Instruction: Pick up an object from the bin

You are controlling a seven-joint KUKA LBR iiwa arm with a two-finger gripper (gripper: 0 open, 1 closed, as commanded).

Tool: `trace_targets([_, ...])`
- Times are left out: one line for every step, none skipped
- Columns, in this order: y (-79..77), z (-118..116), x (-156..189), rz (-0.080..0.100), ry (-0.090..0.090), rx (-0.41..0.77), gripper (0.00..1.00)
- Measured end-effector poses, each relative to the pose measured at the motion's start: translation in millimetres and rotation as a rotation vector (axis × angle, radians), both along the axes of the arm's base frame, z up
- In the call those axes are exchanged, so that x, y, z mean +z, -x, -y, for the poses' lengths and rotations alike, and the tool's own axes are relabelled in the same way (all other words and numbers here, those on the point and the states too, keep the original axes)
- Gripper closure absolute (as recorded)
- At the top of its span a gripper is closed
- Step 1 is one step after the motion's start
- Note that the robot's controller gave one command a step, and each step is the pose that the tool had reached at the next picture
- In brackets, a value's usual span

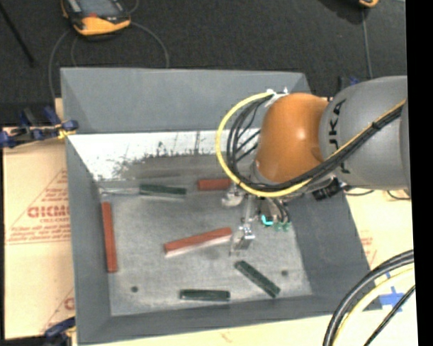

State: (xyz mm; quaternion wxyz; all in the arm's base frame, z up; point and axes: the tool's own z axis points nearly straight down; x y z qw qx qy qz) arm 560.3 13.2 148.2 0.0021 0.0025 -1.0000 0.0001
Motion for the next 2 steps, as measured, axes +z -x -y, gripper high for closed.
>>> trace_targets([-1.9,0.0,4.3,0.008,0.0,0.0,0.0])
trace_targets([-8.8,-27.1,-67.2,0.011,-0.002,-0.159,1.0])
